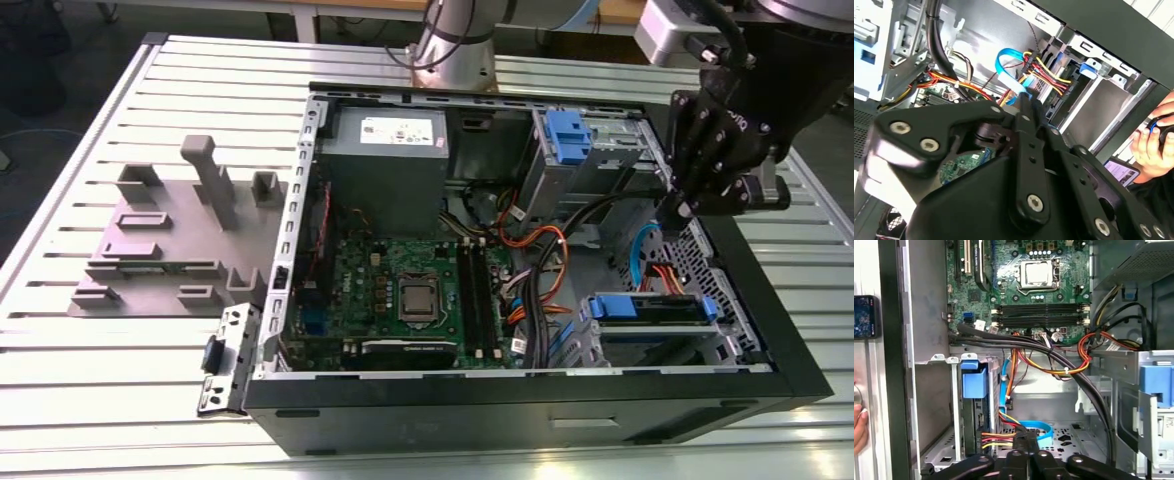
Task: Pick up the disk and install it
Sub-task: 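Insert the second disk wire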
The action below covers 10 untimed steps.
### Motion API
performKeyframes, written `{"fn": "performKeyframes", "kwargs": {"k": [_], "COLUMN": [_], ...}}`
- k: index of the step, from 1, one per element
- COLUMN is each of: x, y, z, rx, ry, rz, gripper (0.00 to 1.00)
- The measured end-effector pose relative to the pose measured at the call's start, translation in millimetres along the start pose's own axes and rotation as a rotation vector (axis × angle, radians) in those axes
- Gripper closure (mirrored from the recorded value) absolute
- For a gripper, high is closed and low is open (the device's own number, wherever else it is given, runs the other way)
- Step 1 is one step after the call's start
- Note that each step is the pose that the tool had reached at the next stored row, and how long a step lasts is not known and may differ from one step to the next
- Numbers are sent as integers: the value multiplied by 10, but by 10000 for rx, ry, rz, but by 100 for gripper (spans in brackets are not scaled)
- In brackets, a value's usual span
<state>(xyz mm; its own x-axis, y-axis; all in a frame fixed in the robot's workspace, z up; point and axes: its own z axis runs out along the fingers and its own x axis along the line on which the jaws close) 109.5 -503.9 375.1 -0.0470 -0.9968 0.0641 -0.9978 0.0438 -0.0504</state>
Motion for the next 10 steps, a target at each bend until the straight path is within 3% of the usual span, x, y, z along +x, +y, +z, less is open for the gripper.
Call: {"fn": "performKeyframes", "kwargs": {"k": [1,4,10], "x": [-2,-11,-33], "y": [-2,-4,-11], "z": [10,36,97], "rx": [3,8,25], "ry": [47,171,525], "rz": [-3,-9,-26], "gripper": [83,70,70]}}
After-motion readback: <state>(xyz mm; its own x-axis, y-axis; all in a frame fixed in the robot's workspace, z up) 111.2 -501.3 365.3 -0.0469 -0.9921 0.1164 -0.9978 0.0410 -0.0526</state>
